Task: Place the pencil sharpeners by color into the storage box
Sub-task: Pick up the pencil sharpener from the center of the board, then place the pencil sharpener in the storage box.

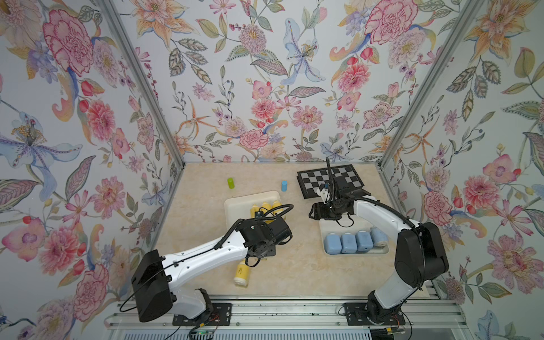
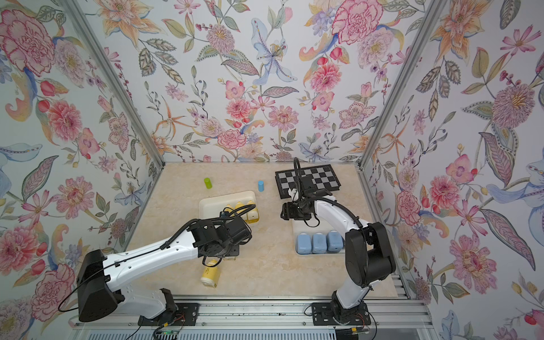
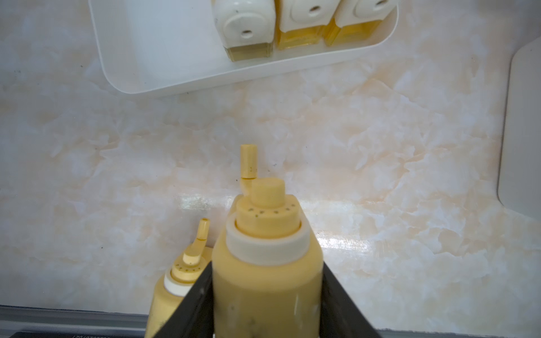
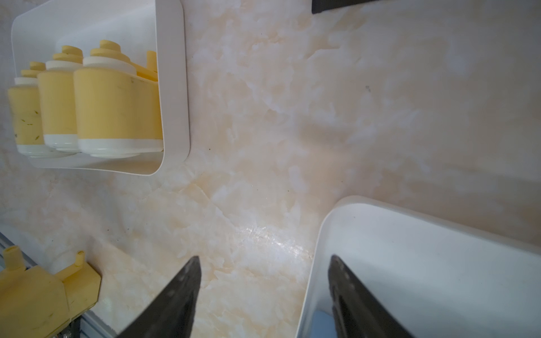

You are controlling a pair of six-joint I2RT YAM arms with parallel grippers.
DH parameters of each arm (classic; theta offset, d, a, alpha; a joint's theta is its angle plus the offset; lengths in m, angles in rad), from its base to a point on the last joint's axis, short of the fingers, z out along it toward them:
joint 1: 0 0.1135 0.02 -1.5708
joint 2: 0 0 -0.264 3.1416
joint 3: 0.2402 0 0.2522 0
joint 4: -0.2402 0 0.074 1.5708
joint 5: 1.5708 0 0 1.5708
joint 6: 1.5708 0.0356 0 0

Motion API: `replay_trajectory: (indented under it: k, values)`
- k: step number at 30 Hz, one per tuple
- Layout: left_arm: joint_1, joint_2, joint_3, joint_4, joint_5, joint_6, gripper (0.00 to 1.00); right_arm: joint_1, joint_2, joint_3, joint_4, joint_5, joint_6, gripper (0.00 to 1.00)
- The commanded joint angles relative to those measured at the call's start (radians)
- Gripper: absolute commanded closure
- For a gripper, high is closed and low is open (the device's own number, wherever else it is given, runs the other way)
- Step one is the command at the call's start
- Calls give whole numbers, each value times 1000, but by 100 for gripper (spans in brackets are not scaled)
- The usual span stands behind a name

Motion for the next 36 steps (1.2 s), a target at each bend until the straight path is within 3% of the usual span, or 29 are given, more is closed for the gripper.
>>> replay_trajectory:
  k: [1,11,17,24,36]
  values:
    - [81,-62,51,-63,-84,93,65,-6,15,30,-5,-14,-7,30]
    - [389,-34,139,43,-44,353,64,-8,2,29,-14,-3,-12,30]
    - [496,65,234,107,-4,451,65,-12,7,43,-21,-6,-14,30]
    - [571,163,300,162,52,499,64,-15,0,28,-21,-3,-20,29]
    - [598,330,296,247,112,489,64,-19,-3,19,-21,-5,-20,29]
